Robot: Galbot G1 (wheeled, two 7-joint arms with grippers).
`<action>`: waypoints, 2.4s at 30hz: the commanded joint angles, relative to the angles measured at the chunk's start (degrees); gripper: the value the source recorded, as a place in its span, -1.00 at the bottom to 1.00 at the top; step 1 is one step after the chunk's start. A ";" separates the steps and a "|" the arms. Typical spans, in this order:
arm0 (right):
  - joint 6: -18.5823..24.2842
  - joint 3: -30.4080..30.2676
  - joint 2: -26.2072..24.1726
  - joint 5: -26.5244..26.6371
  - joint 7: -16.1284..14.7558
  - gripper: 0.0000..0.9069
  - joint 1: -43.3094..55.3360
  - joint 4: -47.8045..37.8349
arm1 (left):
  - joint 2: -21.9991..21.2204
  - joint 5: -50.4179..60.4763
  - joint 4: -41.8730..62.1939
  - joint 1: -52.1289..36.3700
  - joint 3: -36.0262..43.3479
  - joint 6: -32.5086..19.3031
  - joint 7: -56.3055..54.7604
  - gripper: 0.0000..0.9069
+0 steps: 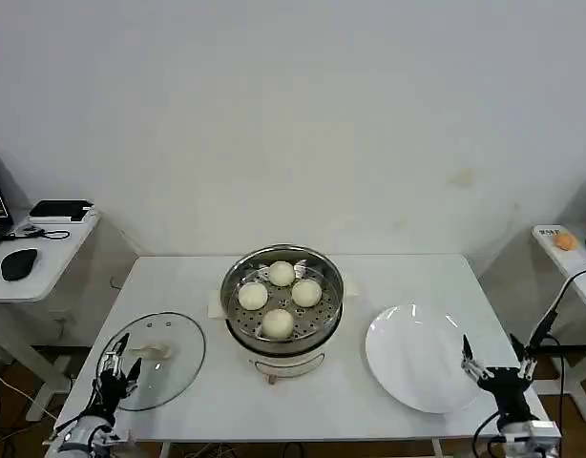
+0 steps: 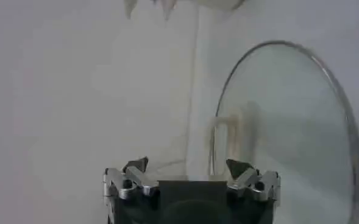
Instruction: Take steamed baozi put them in steamer then cover it.
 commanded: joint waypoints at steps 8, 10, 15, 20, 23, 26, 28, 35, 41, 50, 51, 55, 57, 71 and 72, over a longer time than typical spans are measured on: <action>0.36 1.12 1.52 -0.82 -0.13 1.00 -1.87 0.17 | 0.51 2.06 6.57 -9.22 2.59 0.56 0.56 1.00; 0.35 1.09 1.59 -0.89 -0.20 1.00 -2.00 0.31 | 0.50 2.09 7.81 -10.22 3.02 0.58 0.55 1.00; 0.30 1.08 1.68 -0.93 -0.25 1.00 -2.10 0.37 | 0.37 2.14 9.89 -11.88 3.80 0.63 0.54 1.00; 0.39 0.92 1.82 -1.08 -0.29 1.00 -2.11 0.27 | -0.01 2.31 12.21 -13.32 4.17 0.51 0.14 1.00; 0.41 0.77 1.83 -1.14 -0.29 1.00 -2.05 0.25 | -0.27 2.28 12.96 -13.49 4.28 0.30 -0.39 -0.84; 0.43 0.69 1.73 -1.14 -0.31 1.00 -1.98 0.26 | -0.45 2.25 12.49 -12.98 4.15 0.00 -0.87 -1.00; 0.41 0.65 1.66 -1.09 -0.32 1.00 -1.92 0.25 | -0.57 2.14 11.86 -12.51 3.97 -0.21 -1.31 -1.00; 0.02 0.73 0.74 -0.43 -0.27 1.00 -1.43 0.36 | -1.02 1.68 8.23 -10.26 3.15 0.40 -2.39 -1.00; 0.01 0.60 0.93 -0.02 -0.37 1.00 -1.54 0.58 | -1.41 0.08 7.02 -9.20 2.48 -0.51 -4.49 -1.00; -0.03 0.27 1.02 -0.31 -0.90 1.00 -1.55 0.53 | -0.79 0.73 2.13 -8.33 -0.72 -1.29 -7.42 -1.00; -0.08 0.17 0.97 -0.42 -1.12 1.00 -1.57 0.51 | -0.51 0.71 1.24 -8.17 -1.13 -0.37 -7.21 -1.00; -0.59 -0.40 -0.21 -0.96 -1.93 1.00 -2.27 1.05 | 1.69 -0.43 -5.63 -7.56 -2.57 5.53 -3.40 -1.00; -0.63 -0.35 -0.51 -1.20 -2.48 1.00 -2.45 1.19 | 2.95 -2.19 -9.43 -7.56 -3.14 8.63 0.10 -1.00; 1.48 -2.72 0.51 -4.86 -3.69 1.00 -5.05 1.42 | 8.80 -5.40 -27.74 -9.17 5.04 20.23 15.77 -1.00; 1.87 -2.98 0.70 -5.29 -3.59 1.00 -5.43 1.48 | 8.76 -5.41 -29.01 -9.71 6.57 21.42 16.96 -1.00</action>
